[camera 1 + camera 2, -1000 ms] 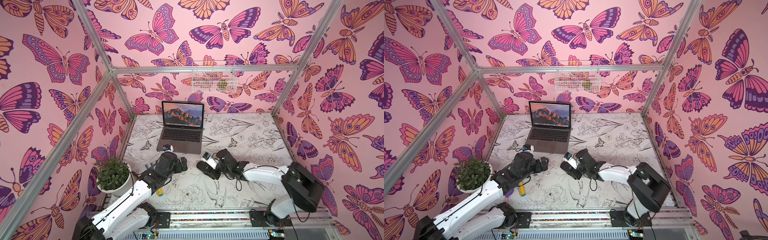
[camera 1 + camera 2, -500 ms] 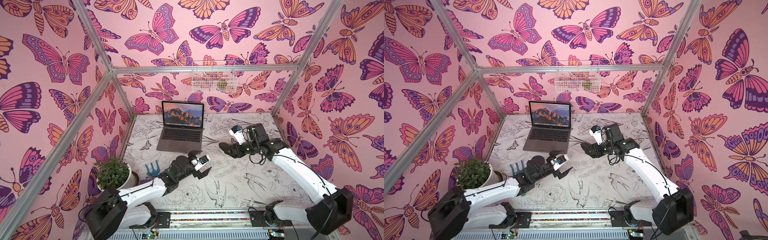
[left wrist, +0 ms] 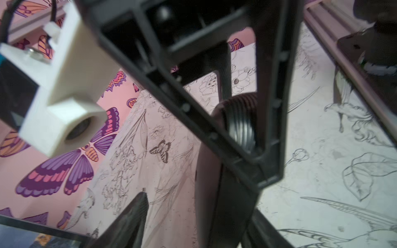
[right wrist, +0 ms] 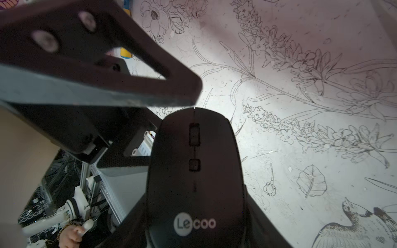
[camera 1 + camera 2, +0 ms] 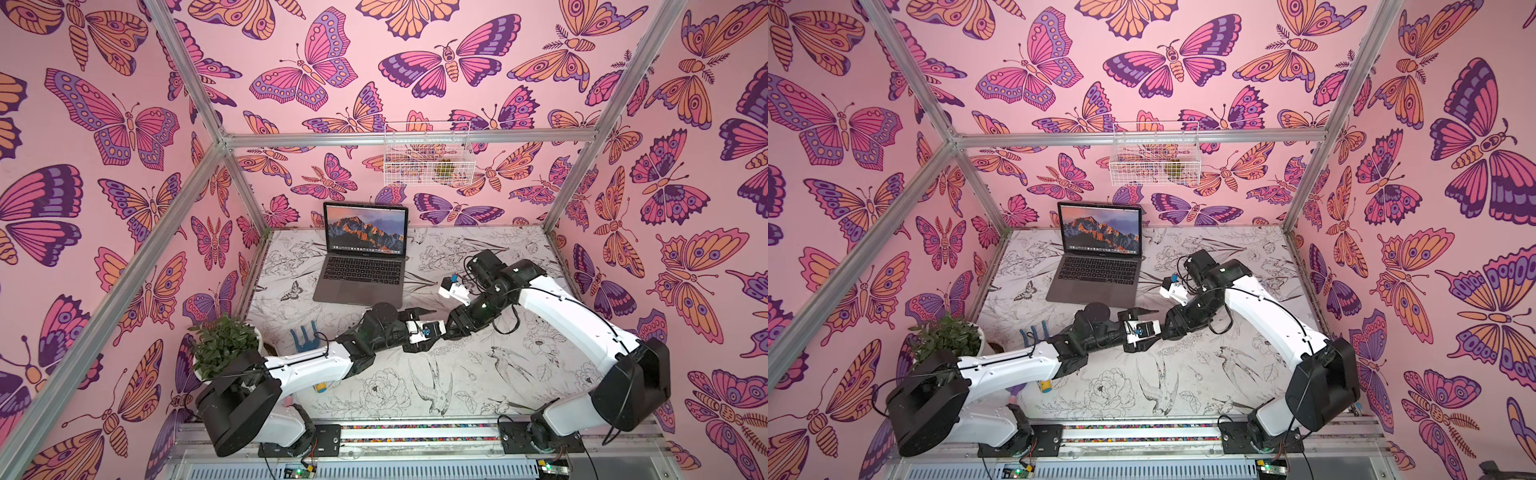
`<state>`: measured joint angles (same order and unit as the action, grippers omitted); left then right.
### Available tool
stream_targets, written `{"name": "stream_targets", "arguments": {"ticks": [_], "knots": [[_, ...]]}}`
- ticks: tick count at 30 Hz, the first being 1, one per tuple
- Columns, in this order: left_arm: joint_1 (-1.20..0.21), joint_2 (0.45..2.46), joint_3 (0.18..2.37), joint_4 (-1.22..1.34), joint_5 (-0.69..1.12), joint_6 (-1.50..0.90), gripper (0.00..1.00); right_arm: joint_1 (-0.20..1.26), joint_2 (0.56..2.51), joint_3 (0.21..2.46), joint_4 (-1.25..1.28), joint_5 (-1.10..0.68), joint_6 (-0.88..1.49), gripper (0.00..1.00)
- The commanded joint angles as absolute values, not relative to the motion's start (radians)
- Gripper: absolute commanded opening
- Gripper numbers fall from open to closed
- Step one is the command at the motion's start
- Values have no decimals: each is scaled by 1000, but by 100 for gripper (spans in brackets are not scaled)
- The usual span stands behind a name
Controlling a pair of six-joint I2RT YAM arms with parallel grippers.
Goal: Insert the wireless mouse receiver into the laptop
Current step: Pick up the mouse from the center of the board.
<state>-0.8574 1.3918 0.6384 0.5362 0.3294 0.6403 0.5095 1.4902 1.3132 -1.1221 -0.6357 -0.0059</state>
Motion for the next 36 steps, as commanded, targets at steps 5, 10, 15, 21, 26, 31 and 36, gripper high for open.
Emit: {"name": "stream_targets", "arguments": {"ticks": [5,10,15,21,26,31,36], "knots": [[-865,1403,662,482,396,617,49,530,1500,1318,-1082,-730,24,0],[-867,1388,667,478,420,593,21,531,1505,1305,-1049,-739,41,0],[-867,1337,687,483,430,428,10,530,1490,1295,-1001,-766,53,4],[-864,1290,718,318,370,263,0,486,1392,1278,-849,-784,115,78],[-814,1283,769,81,440,148,0,485,1236,1198,-688,-603,36,99],[-731,1253,807,-17,628,36,0,570,1096,1049,-498,-420,-163,99],[-692,1258,820,-35,685,13,0,638,1083,1009,-477,-349,-337,97]]}}
